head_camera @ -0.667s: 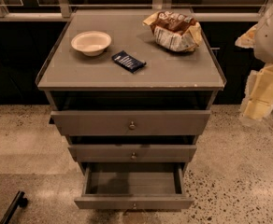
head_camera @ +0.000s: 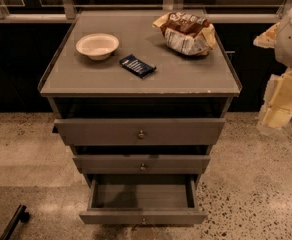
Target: Close bottom drawer
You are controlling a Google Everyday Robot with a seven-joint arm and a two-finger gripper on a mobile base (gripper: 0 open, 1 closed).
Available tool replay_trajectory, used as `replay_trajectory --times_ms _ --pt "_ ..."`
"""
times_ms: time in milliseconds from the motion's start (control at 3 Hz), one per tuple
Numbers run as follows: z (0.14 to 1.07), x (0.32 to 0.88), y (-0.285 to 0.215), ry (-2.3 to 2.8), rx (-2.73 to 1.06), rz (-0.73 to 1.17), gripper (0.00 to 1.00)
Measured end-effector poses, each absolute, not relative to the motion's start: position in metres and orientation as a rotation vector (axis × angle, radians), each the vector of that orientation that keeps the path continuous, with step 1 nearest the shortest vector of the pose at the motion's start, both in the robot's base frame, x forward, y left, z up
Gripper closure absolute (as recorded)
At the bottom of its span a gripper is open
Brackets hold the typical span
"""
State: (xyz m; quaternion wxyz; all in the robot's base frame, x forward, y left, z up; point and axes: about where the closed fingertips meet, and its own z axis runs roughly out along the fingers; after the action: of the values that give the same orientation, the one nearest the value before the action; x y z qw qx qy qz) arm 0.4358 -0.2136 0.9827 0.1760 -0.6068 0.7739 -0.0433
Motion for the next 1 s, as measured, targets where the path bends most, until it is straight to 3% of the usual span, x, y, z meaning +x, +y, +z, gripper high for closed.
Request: replay_trajectory --times_ms 333,1000 --pt "0.947 0.422 -0.219 2.125 -1.715 -0.041 0.00" --pt "0.729 0.386 -0.193 1.981 -1.516 0.528 0.00"
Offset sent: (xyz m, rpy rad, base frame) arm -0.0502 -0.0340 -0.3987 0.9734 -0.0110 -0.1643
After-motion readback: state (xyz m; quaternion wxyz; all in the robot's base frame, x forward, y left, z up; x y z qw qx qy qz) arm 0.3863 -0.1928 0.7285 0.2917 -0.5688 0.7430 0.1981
